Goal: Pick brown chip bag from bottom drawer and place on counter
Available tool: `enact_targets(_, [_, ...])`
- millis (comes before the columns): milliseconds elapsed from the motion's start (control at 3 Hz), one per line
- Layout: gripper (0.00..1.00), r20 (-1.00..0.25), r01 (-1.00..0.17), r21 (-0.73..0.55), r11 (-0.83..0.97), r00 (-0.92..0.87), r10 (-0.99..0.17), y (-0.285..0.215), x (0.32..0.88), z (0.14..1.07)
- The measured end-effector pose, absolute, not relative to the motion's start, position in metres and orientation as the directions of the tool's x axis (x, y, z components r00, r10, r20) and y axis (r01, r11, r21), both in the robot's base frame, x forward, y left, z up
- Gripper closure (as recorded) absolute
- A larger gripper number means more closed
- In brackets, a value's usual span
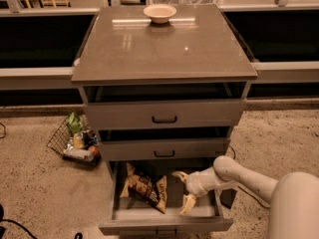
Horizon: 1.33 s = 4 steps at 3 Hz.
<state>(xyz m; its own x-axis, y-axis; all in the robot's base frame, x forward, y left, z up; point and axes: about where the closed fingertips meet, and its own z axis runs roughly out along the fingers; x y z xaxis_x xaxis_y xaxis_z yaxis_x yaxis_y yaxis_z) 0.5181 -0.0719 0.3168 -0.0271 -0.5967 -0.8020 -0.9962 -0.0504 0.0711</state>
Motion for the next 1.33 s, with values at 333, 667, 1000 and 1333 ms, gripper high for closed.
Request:
enact_targets(333, [0.00,-0.846,-1.000,0.001,-0.024,0.012,-0.534,-0.053,0.558,0.281])
enact_targets(667, [0.00,-0.847,-1.000,0.002,-0.020,0.009,-0.532,-0.050,0.558,0.277])
enact_targets(1000, [0.00,-0.850,-1.000,-0.005,0.014,-0.003,-0.526,-0.045,0.567,0.257])
enact_targets(1333, [0.00,-0.869,-0.996,-0.056,0.070,0.014,-0.495,-0.024,0.588,0.222])
